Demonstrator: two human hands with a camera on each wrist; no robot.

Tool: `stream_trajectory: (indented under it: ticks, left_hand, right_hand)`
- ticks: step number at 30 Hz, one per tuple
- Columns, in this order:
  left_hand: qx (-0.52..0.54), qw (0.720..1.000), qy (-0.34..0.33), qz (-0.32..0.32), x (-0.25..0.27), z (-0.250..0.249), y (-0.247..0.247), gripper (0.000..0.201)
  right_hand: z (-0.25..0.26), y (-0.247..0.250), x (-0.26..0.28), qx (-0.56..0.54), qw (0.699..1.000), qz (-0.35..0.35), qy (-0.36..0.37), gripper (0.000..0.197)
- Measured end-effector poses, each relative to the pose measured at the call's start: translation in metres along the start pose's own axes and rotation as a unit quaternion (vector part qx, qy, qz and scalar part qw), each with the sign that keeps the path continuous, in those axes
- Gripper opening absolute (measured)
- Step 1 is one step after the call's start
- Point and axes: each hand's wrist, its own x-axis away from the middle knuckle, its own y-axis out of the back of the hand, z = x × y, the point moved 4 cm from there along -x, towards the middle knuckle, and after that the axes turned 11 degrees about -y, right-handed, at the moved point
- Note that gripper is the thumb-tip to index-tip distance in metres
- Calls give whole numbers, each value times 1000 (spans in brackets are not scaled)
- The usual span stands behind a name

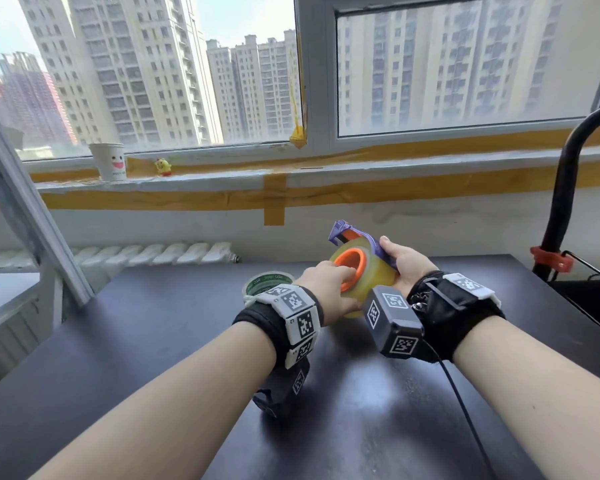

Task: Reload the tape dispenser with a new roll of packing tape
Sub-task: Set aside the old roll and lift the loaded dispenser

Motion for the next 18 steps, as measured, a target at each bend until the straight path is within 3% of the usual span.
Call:
stream_trajectory:
  ticks: [8,14,18]
  left_hand:
    - [-44,996,-22,81,-13,-7,-8,43]
    - [-86,989,-54,104,-19,-14,-18,52]
    - [-89,989,-59,104,-18,-7,-18,56]
  right_hand:
    - [2,23,4,97,993,-64,-25,37]
    - [4,39,10,218,962,-163,-15,37]
    - [9,37,13,327,921,-211,19,37]
